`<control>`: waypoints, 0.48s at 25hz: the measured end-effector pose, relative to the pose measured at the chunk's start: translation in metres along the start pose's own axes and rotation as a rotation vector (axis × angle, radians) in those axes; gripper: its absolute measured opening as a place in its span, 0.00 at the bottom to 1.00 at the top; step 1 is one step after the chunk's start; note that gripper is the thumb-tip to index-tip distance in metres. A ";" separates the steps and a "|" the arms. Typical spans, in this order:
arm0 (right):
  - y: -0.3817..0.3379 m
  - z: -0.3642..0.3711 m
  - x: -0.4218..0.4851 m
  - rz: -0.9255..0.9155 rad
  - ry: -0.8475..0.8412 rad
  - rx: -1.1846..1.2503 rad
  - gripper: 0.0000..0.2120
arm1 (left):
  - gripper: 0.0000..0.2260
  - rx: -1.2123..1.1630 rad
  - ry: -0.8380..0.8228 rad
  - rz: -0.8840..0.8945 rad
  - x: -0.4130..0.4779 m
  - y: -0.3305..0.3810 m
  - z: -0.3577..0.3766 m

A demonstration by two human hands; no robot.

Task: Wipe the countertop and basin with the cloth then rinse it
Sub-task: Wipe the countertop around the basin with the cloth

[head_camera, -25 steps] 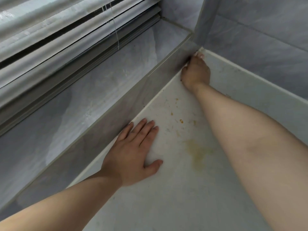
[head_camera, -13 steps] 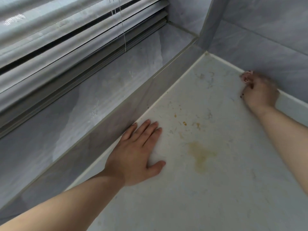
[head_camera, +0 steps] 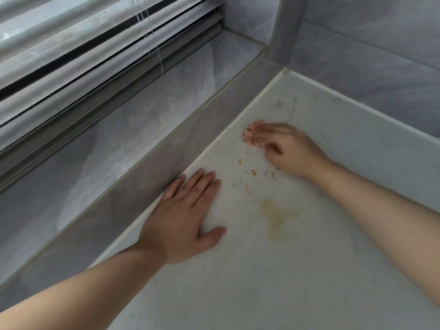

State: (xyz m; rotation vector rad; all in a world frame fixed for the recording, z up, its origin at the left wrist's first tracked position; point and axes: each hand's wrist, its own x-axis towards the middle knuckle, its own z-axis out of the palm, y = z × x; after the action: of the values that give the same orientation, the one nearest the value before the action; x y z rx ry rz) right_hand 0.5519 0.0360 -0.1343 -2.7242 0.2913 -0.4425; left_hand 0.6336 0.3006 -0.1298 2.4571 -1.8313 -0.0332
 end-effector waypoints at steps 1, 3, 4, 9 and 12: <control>0.011 -0.003 0.003 0.036 0.062 -0.098 0.22 | 0.35 -0.002 -0.003 0.000 0.000 0.000 0.000; 0.045 -0.012 0.030 0.320 0.102 -0.285 0.24 | 0.35 0.004 -0.004 -0.007 0.000 0.000 0.000; 0.058 -0.015 0.047 0.496 0.052 -0.296 0.24 | 0.35 0.009 -0.005 -0.004 0.000 0.000 0.001; 0.018 0.014 0.082 0.522 0.005 -0.184 0.27 | 0.35 0.002 0.002 -0.001 0.000 -0.002 0.002; -0.027 0.024 0.040 0.259 -0.050 -0.091 0.29 | 0.35 -0.002 0.020 0.004 0.000 -0.001 0.002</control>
State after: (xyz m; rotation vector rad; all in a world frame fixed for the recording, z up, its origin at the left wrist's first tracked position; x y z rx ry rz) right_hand 0.6011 0.0579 -0.1344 -2.7285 0.6564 -0.2943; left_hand 0.6346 0.3009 -0.1319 2.4430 -1.8270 -0.0101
